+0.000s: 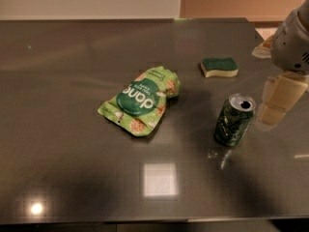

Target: Move green can near green rice chip bag

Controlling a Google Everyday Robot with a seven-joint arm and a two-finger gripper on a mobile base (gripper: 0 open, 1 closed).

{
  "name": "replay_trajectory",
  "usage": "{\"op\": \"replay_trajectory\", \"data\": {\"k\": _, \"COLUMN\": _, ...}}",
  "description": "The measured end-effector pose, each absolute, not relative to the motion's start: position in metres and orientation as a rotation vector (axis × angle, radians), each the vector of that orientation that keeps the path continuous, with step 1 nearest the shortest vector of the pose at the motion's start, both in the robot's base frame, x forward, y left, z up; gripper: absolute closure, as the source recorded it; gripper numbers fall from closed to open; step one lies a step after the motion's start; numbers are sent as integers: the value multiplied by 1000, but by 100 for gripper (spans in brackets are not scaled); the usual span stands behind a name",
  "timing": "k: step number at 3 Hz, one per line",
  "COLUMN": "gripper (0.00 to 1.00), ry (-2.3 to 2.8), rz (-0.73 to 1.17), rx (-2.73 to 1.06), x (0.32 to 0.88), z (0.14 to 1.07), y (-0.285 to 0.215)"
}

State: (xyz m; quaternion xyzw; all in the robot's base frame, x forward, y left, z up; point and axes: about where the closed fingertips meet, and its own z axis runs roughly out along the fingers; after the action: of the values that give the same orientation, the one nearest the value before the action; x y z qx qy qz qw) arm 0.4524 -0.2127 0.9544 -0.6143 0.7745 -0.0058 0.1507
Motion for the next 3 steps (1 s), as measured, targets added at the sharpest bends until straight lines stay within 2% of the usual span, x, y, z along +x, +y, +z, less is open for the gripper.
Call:
{"op": "replay_trajectory", "data": {"k": 2, "gripper": 0, "ry": 2231, "rz": 90, "rx": -1764, "x": 460, "z": 918, "y": -213}}
{"op": "replay_trajectory", "data": {"k": 3, "gripper": 4, "ry": 2231, "rz": 124, "rx": -1774, "x": 456, "z": 908, "y": -212}}
